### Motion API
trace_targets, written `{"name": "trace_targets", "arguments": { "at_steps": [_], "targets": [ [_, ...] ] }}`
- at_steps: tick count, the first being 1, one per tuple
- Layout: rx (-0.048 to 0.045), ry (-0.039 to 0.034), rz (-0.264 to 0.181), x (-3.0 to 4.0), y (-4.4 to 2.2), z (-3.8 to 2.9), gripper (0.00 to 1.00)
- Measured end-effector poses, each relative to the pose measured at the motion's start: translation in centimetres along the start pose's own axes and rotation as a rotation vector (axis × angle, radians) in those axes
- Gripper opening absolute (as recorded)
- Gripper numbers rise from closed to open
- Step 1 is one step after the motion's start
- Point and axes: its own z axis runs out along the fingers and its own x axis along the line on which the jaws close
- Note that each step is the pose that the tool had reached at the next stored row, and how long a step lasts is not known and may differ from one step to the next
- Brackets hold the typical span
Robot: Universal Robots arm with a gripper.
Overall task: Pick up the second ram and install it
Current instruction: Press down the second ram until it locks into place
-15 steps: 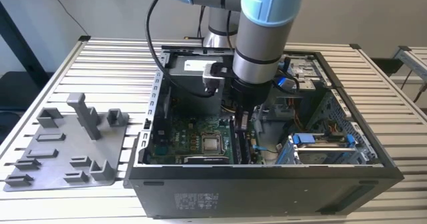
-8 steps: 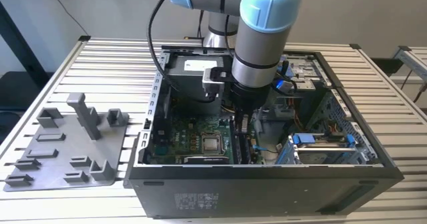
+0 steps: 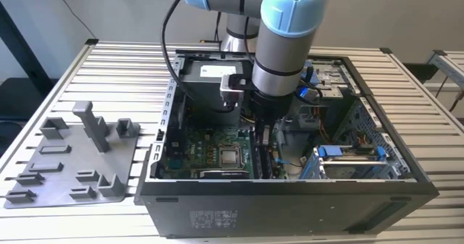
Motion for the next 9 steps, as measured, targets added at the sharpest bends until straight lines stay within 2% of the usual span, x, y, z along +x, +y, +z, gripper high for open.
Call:
{"name": "trace_targets", "arguments": {
  "at_steps": [2, 9],
  "targets": [
    [-0.0004, 0.0028, 0.000, 0.03, 0.01, -0.99, 0.11],
    [-0.0004, 0.0026, 0.000, -0.05, -0.02, -4.18, 0.11]
  ]
}}
